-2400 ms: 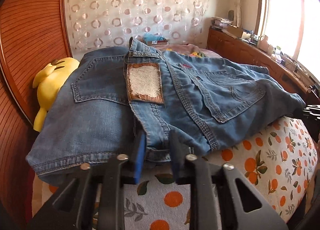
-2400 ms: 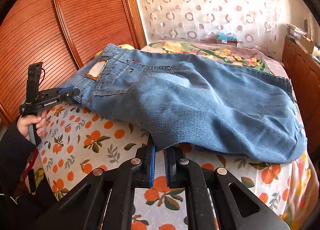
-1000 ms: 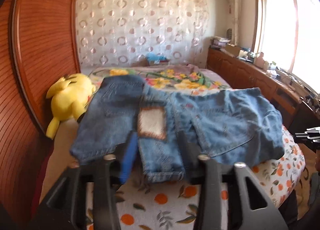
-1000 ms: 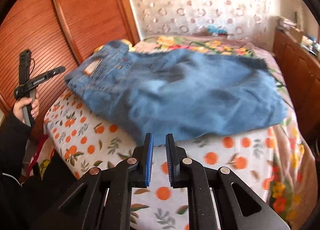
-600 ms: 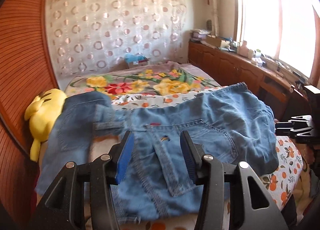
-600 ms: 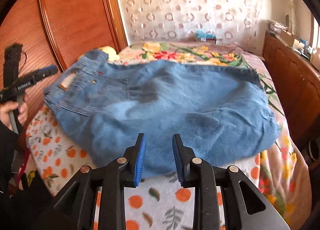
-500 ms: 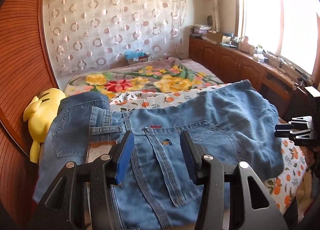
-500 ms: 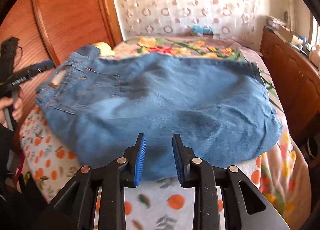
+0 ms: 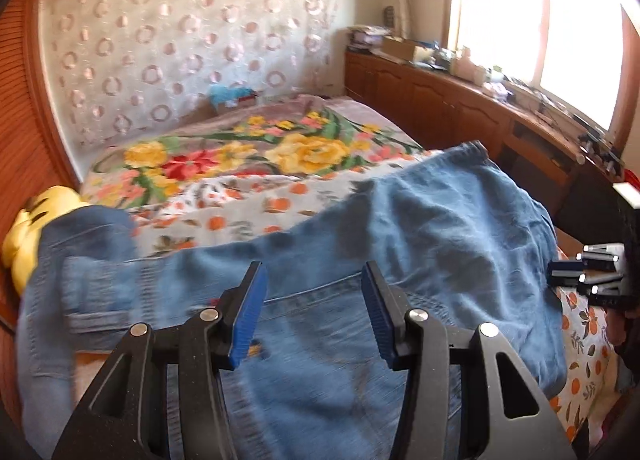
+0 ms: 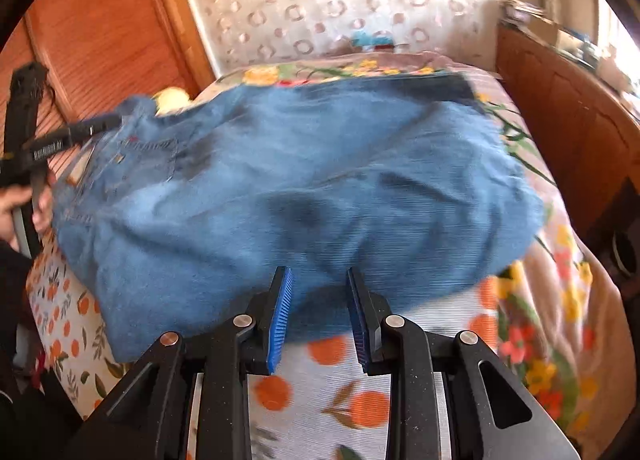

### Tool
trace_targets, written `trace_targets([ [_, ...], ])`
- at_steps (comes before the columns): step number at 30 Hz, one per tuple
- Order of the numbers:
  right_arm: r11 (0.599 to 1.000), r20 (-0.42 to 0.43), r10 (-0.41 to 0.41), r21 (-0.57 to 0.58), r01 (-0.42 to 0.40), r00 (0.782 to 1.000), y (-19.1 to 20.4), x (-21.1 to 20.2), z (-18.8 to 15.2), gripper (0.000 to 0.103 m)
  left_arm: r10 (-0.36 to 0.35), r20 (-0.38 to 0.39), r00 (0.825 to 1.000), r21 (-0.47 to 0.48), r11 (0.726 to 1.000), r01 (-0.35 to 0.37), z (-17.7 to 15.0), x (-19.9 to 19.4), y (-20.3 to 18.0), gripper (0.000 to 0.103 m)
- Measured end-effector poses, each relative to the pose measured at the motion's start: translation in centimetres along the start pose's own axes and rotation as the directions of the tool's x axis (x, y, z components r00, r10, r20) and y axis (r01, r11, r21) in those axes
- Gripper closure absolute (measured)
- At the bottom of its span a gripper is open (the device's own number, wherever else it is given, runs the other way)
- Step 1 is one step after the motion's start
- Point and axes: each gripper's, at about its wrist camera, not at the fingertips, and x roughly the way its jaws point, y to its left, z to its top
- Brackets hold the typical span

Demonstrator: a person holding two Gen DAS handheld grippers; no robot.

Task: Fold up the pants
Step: 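Press the jeans down with the left gripper while the right gripper grasps the leg hem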

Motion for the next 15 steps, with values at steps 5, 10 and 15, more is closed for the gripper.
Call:
trace_targets([
  [5,0.994,0.043,-0.072,0.081,0.068,0.997,-3.9,-1.8,-0.2,0.074,-0.027,-0.064,0.998,0.037,0.999,0.029,-0.5,2.7,-1.7,0.051],
  [10,0.981,0.061,-0.128,0.156,0.117,0.990,-6.9,-2.3,-0.2,0.074,-0.046,-0.131,0.990,0.049,0.997,0.052,-1.5,4.6,-2.2,0.044],
  [15,0.966,0.063,-0.129,0.232,0.111,0.990,-9.1,-1.8,-0.2,0.074,-0.061,-0.147,0.987,0.049,0.996,0.069,-2.0,5.1,-2.4,0.031],
])
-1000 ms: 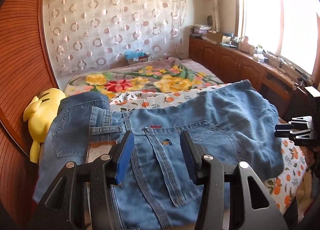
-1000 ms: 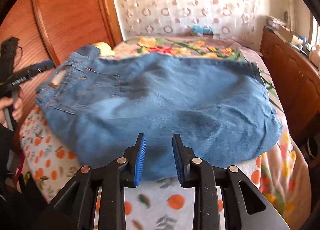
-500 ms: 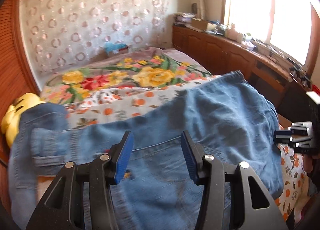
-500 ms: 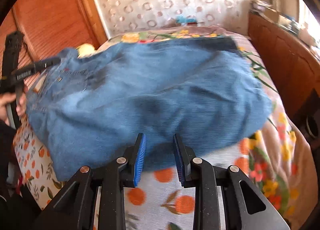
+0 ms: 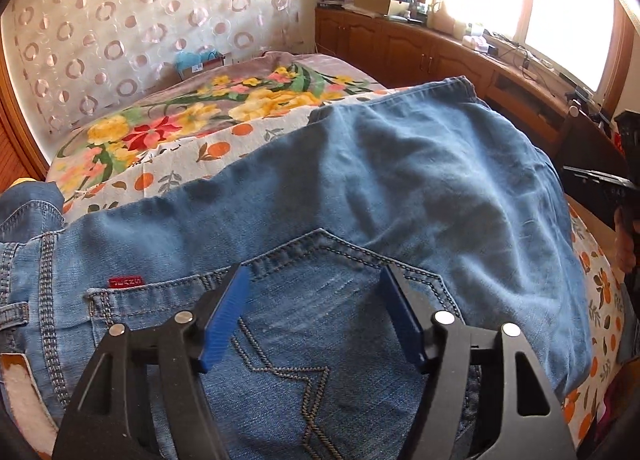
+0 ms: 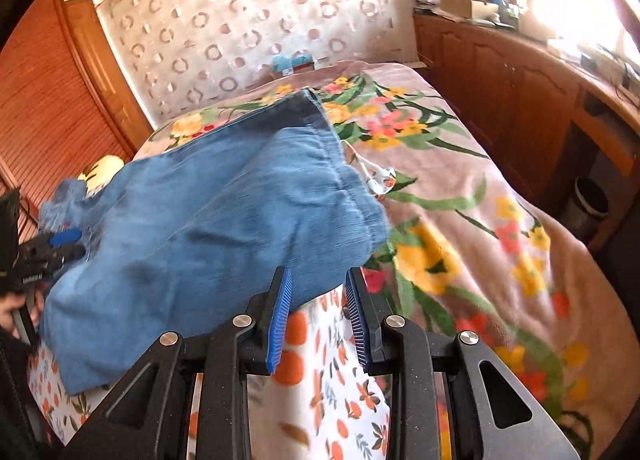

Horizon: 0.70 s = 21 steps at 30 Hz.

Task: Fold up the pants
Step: 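Press the jeans down with the left gripper while the right gripper grasps the leg hem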

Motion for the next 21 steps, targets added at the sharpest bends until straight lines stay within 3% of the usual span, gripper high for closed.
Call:
trace_targets([
  [11,0.997,-0.015,0.006,0.083,-0.005,1.000,-1.3,3.2,1.4,0.069,0.023,-0.001,1.000,0.018,1.000,-0.023,-0.6,0.5,-0.7,0.028],
  [21,0.963,-0.059,0.142,0.241,-0.124,0.988,-3.5,5.0,2.0,0.066,0.022,0.007,1.000,0.010,1.000,-0.022,-0.8,0.4,-0.6,0.028],
])
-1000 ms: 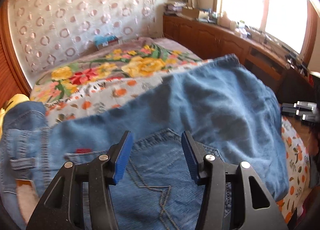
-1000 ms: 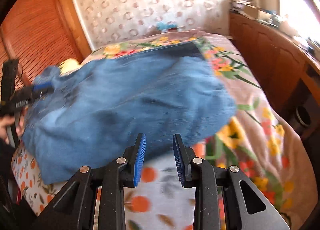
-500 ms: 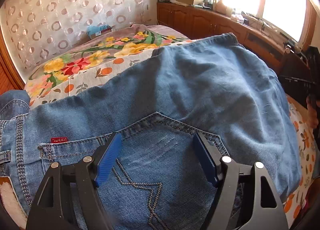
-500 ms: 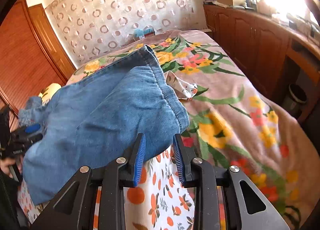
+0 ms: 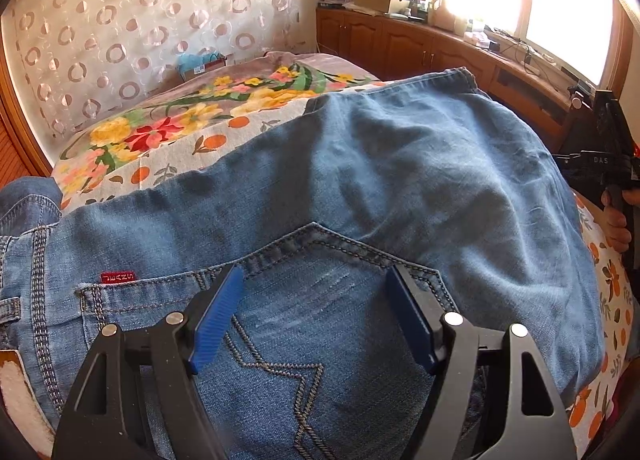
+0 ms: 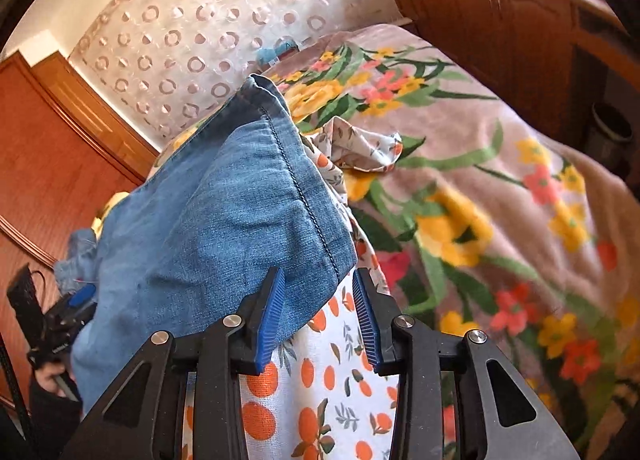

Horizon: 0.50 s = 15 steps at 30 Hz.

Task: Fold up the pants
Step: 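Press the jeans down with the left gripper while the right gripper grasps the leg hem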

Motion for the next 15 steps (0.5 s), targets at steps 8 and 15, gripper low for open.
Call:
trace_targets([
  [8,0.986,0.025,0.139,0.088,-0.140,0.990,-1.9,-0.7,-0.6,0.055,-0.002,0.000,1.000,-0.002,1.000,0.002,0.0,0.0,0.1,0.028],
  [15,0.965,-0.006,0.194,0.178,-0.190,0.981,-4.0,1.1,-0.7,0.048,-0.002,0.000,1.000,-0.001,1.000,0.002,0.0,0.0,0.2,0.028],
])
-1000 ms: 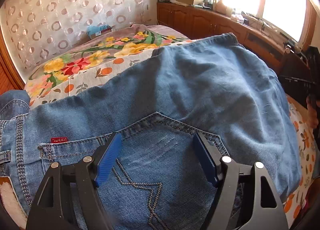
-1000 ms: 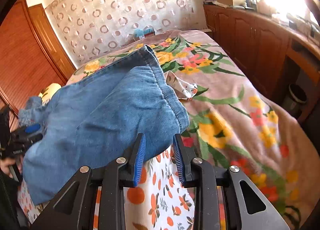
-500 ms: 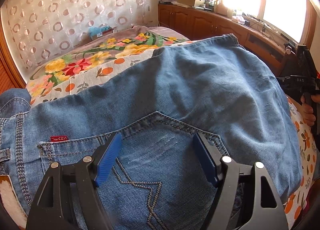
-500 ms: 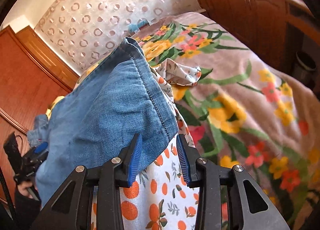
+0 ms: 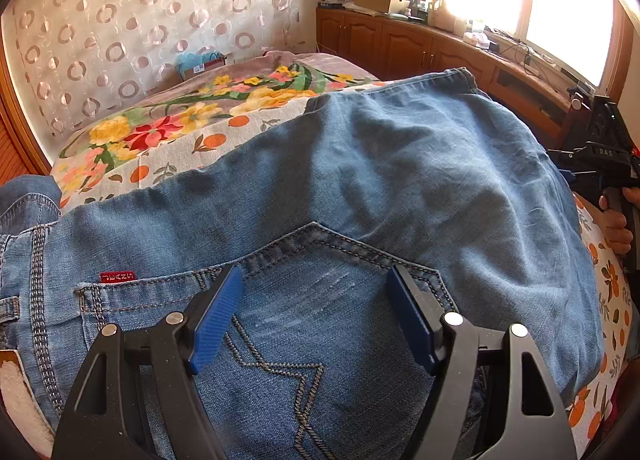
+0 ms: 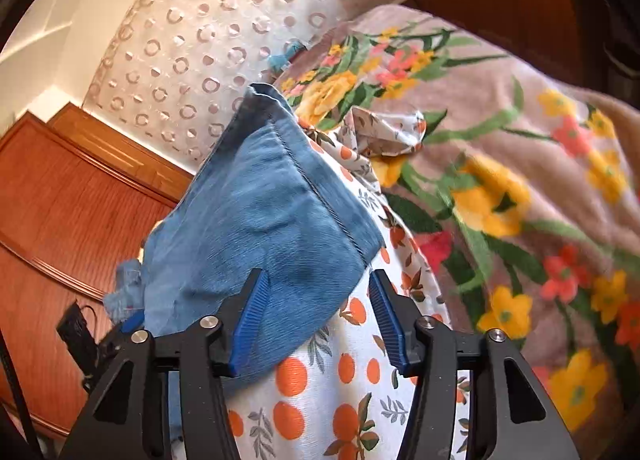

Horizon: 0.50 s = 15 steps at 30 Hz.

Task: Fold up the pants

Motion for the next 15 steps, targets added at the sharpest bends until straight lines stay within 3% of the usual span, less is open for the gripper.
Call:
trace_targets([
  [5,0.997,-0.008,0.051,0.064,-0.051,0.999,-1.5,0.3,0.7,0.048,-0.001,0.000,1.000,0.000,1.000,0.001,0.0,0.0,0.0,0.028],
  [7,0.998,0.018,0.048,0.044,-0.049,0.999,-1.2,-0.6,0.9,0.066,-0.001,0.001,1.000,0.000,1.000,0.001,0.0,0.0,0.0,0.028],
  [9,1.000,0.051,0.013,0.014,-0.014,0.999,-0.3,-1.5,0.7,0.097,-0.001,0.001,1.000,0.000,1.000,0.001,0.0,0.0,0.0,0.028],
  [15,0.991,0.139,-0.049,-0.118,0.066,0.989,3.9,-4.1,0.4,0.101,0.004,0.007,1.000,0.001,1.000,-0.004,0.1,-0.3,0.0,0.028],
])
